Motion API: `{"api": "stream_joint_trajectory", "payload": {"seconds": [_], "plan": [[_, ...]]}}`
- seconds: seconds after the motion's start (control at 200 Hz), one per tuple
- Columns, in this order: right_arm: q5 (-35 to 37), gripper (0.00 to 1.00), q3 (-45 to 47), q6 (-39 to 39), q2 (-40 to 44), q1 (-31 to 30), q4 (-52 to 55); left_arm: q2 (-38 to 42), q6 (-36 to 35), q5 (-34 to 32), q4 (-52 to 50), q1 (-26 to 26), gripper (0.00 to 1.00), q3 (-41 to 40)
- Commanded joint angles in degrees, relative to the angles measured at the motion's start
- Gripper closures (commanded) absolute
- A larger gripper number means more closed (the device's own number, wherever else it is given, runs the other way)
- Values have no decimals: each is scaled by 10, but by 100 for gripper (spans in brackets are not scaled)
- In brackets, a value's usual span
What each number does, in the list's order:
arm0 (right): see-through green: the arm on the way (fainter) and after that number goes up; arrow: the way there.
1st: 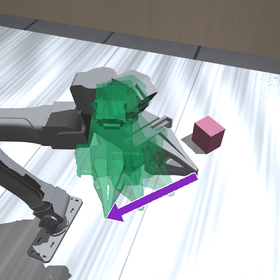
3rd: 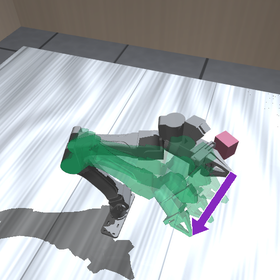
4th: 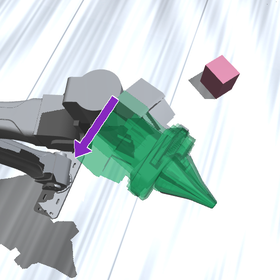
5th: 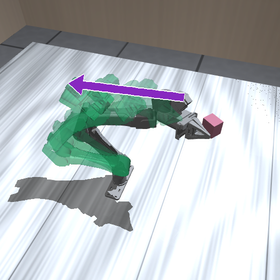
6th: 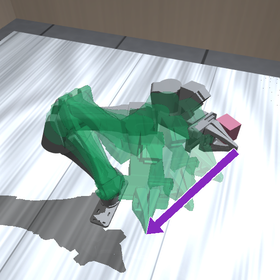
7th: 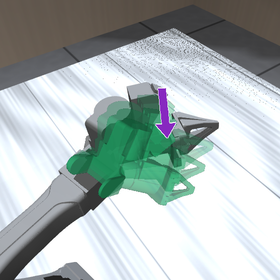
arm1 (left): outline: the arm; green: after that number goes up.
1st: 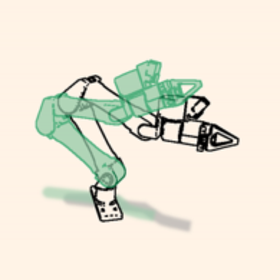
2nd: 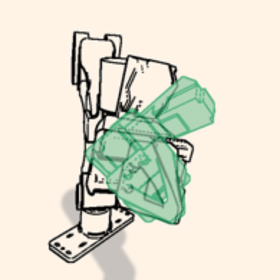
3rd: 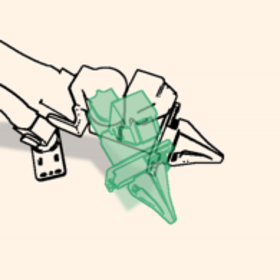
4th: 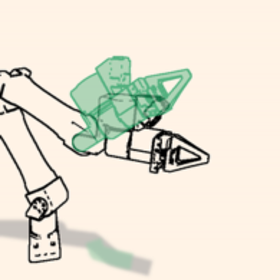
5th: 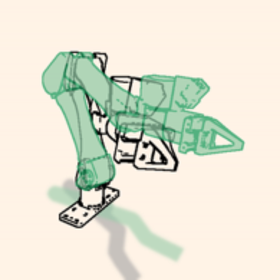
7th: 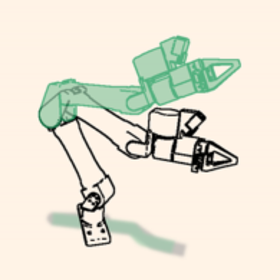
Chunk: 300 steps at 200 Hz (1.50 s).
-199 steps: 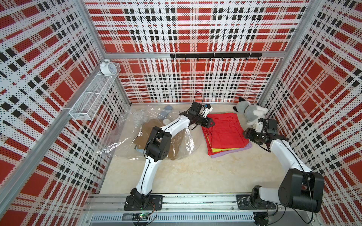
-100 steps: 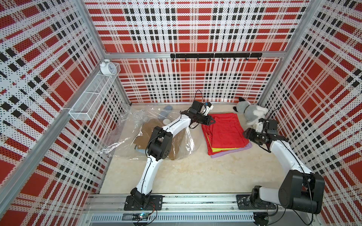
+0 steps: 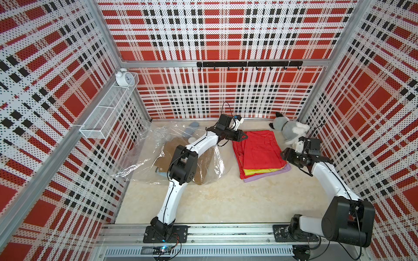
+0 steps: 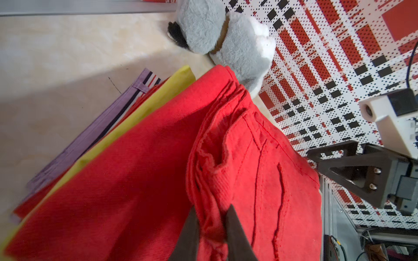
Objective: Take the trousers out of the vacuum bag
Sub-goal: Place the trousers at the center of the board.
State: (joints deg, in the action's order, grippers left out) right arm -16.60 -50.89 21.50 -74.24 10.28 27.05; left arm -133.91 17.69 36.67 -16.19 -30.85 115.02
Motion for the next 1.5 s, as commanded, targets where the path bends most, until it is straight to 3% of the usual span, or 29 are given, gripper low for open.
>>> {"api": "stream_joint_trajectory", "payload": {"seconds": [0.0,0.296,0.391,0.451,0.571,0.792,1.162,1.333,1.498], "plan": [[8,35,9,-1,14,0,-12,25,14,-14,71,27,97,1],[9,35,8,-1,16,-1,-10,18,51,-4,127,43,94,-21],[9,35,8,-1,17,0,-9,10,52,5,127,43,86,-26],[9,35,8,-1,17,-1,-9,6,52,11,126,43,73,-31],[5,35,8,-1,15,-1,-9,6,46,5,123,42,61,-45],[-12,36,-1,-3,18,-6,-13,33,20,-31,101,43,56,-46],[13,39,-56,-16,-5,-132,-5,162,-10,-139,69,56,49,-69],[12,45,-59,-7,-47,-174,-13,217,6,-119,71,64,47,-92],[14,48,-47,4,-64,-208,-25,282,4,-161,65,73,45,-147]]}}
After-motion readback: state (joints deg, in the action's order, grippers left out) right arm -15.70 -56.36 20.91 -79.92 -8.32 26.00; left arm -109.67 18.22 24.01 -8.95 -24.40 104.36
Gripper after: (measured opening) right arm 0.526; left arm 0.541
